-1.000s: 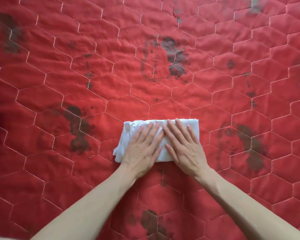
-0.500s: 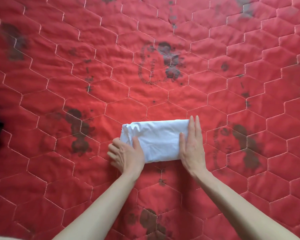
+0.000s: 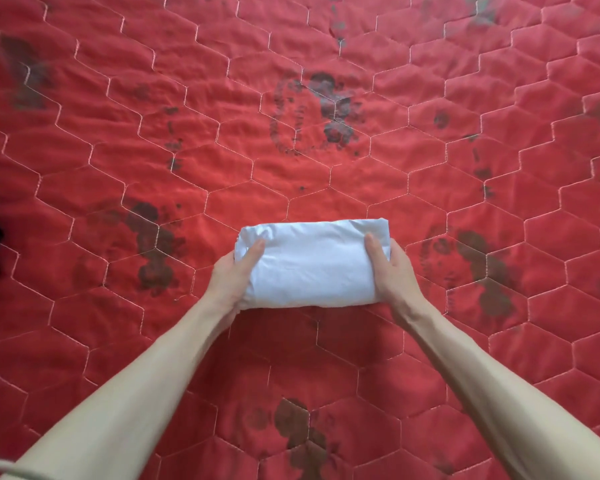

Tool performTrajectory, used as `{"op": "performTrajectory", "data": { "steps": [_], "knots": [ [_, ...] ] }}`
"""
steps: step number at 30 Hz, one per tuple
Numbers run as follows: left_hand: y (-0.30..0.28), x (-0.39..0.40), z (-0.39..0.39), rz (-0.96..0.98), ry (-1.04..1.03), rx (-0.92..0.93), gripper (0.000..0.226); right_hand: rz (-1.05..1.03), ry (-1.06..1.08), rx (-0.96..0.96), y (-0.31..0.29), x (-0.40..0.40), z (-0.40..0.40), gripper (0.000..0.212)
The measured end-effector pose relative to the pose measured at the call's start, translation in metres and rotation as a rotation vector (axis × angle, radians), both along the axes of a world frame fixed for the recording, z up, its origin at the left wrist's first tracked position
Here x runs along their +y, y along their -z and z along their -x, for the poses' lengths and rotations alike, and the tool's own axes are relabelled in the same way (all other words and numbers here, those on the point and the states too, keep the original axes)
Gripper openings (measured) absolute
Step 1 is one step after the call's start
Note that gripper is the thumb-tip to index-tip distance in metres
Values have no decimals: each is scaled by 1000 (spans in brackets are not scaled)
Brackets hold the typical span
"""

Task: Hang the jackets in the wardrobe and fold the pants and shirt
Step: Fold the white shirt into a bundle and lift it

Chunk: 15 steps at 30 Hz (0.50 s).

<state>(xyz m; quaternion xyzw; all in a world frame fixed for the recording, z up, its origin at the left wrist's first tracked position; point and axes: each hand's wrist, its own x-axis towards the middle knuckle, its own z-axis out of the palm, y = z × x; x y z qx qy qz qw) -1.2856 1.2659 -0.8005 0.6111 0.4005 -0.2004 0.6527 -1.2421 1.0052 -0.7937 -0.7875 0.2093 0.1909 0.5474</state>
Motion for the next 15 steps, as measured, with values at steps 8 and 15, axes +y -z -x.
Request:
{"op": "performTrajectory", "data": {
  "steps": [8,15],
  "knots": [
    [-73,-16,-1,401,-72,-38,64,-203,123,17,-69,-9,-2,80],
    [-223,-30,18,300,-127,-198,58,-248,53,-32,-221,-29,7,36]
  ]
}}
